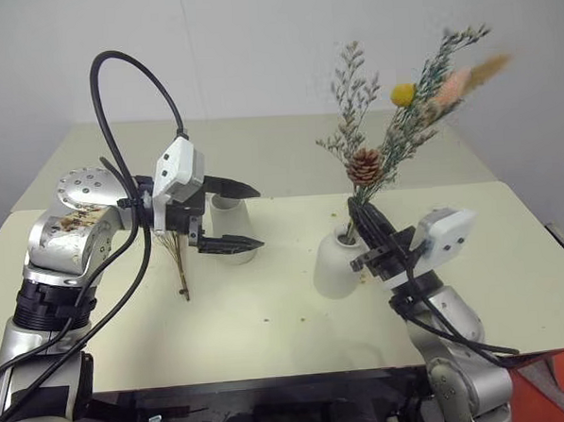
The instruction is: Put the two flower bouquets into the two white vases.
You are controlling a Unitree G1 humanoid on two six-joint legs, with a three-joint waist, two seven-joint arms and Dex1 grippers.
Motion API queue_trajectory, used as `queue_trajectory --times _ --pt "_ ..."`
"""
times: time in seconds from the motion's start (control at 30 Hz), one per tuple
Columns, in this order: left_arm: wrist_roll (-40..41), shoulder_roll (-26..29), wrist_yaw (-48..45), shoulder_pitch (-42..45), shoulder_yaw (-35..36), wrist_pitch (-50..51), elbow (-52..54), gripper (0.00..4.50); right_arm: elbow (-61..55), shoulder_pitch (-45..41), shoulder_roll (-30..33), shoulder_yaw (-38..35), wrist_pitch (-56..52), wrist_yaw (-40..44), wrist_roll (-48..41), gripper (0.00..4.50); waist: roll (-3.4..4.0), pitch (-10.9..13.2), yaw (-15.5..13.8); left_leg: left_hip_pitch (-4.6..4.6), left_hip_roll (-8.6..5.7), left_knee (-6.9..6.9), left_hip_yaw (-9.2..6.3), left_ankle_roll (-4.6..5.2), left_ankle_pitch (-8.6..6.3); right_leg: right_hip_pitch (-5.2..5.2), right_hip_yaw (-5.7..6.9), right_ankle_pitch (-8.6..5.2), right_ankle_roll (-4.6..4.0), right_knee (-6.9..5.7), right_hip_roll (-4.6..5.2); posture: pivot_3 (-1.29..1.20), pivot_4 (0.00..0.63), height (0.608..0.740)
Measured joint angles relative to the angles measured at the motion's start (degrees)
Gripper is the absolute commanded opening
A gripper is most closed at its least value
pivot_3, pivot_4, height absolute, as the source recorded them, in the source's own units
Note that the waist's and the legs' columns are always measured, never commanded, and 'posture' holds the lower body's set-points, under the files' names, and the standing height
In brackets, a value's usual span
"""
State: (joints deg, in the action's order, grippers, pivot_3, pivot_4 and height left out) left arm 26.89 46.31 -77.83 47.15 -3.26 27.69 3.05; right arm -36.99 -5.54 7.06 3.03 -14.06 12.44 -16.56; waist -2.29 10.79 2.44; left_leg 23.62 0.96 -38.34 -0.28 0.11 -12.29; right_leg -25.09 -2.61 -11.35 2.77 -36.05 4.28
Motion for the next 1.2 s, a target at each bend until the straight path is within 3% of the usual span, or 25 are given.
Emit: queue_trajectory --times 0.07,0.2,0.53,1.2 --pt "0.0 0.0 0.2 0.0 0.0 0.0 0.0 4.50 0.9 0.0 -0.2 0.7 2.3 0.1 1.3 0.05 0.00 0.0 0.0 -0.02 0.01 0.00 0.00 0.00 0.00 0.00 0.00 -0.01 0.01 -0.01 -0.01 0.00 0.150 0.740" --pt "-0.1 0.2 0.5 0.0 0.0 -0.2 0.0 4.50 2.4 0.9 0.1 1.4 6.4 1.3 3.2 1.05 0.00 0.0 0.0 -0.01 0.00 0.00 0.00 0.00 0.00 0.00 0.00 0.00 0.00 0.00 0.00 0.00 0.150 0.740" --pt "-0.3 0.3 0.8 0.0 0.0 -1.3 0.0 4.50 2.4 3.9 3.1 1.9 9.7 3.9 4.8 4.45 0.00 0.0 -0.1 -0.05 0.00 0.00 0.00 0.00 0.00 0.03 0.00 0.00 -0.02 -0.01 0.00 0.00 0.150 0.740" --pt "-0.5 -0.3 1.4 -0.3 0.0 -1.6 -0.2 4.50 -5.3 5.1 10.5 -7.6 -3.8 3.8 -1.7 4.45 -0.02 0.0 -0.3 -0.15 0.00 0.00 0.01 0.00 0.00 0.13 -0.01 -0.02 -0.01 -0.02 0.00 0.00 0.150 0.740"
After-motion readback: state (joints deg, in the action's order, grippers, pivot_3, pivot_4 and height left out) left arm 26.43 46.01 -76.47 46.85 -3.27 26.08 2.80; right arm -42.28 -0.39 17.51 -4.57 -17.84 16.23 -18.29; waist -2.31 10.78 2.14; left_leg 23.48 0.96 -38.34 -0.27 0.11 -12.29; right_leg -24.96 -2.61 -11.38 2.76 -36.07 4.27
